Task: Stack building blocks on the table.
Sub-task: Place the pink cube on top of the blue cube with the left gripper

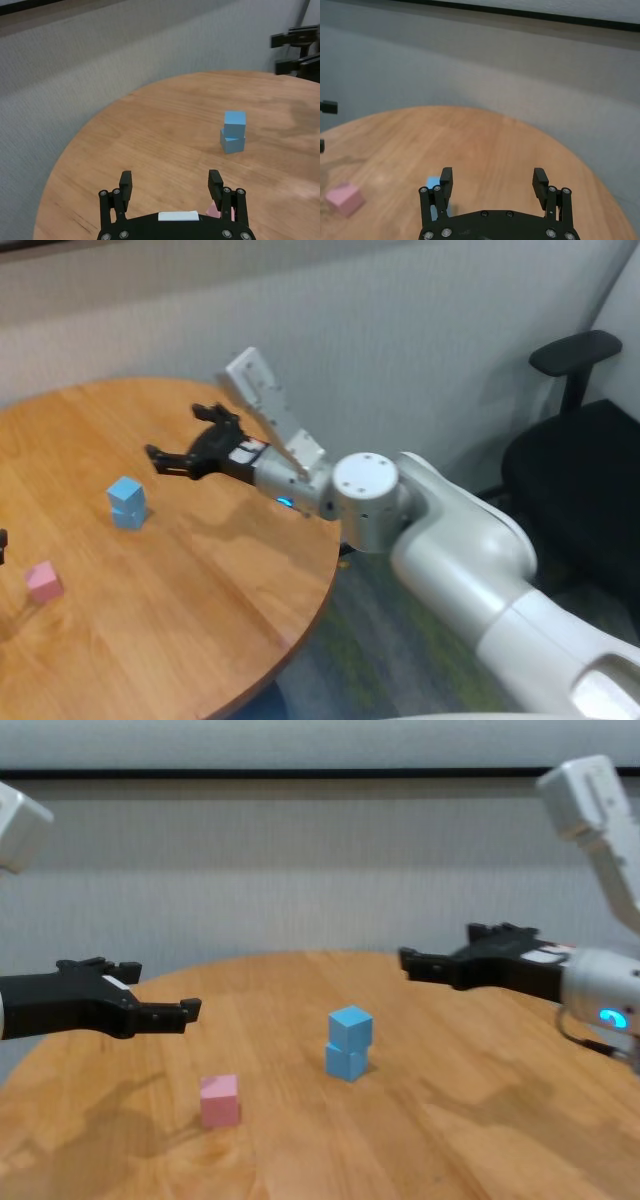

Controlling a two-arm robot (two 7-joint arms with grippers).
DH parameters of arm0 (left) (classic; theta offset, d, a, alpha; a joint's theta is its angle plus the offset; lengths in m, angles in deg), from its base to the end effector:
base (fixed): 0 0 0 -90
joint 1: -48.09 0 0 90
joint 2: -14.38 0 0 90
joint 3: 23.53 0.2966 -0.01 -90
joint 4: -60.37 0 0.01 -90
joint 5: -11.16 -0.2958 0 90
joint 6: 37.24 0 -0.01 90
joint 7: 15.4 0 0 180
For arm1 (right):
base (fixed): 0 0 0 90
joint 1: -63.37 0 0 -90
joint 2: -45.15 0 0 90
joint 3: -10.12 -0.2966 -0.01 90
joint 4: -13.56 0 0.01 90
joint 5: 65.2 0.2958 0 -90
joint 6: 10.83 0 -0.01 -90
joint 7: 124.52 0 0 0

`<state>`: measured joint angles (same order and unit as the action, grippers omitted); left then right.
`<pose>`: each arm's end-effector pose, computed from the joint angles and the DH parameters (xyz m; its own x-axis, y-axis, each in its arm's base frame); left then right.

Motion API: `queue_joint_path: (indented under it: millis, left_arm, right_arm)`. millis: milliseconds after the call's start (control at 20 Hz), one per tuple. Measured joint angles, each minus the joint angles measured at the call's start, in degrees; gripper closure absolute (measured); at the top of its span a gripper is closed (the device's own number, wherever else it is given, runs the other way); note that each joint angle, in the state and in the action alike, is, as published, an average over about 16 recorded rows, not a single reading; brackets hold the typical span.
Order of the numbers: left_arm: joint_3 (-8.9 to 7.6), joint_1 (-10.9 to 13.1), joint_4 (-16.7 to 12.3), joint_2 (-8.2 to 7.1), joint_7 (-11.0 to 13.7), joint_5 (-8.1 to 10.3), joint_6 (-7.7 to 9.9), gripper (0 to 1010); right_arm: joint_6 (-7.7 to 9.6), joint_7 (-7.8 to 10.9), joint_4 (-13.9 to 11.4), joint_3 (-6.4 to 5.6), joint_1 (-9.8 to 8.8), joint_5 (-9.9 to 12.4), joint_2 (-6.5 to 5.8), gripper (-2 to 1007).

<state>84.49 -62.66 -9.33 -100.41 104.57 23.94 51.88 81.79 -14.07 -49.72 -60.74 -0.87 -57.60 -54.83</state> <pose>0.4069 0.0904 -0.2864 0.6150 0.7623 0.2019 -0.7876 0.5808 0.2060 0.4336 0.0131 -0.2933 0.5462 -0.8306 0.1082 0.8333 0.5257 -0.1713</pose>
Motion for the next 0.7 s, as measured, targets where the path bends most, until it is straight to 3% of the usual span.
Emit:
queue_joint_path:
  millis: [350,700]
  left_arm:
    - [0.15,-0.14,0.28,0.02,-0.06,-0.04,0.02,10]
    - [0.9,-0.91,1.8,0.39,-0.08,0.0,0.13,10]
  right_arm:
    - [2.51,-0.77,-5.99,-1.45,-4.3,1.08,-3.34,0]
    - [3.25,-0.91,-7.11,-1.76,-5.51,1.43,-4.19,1]
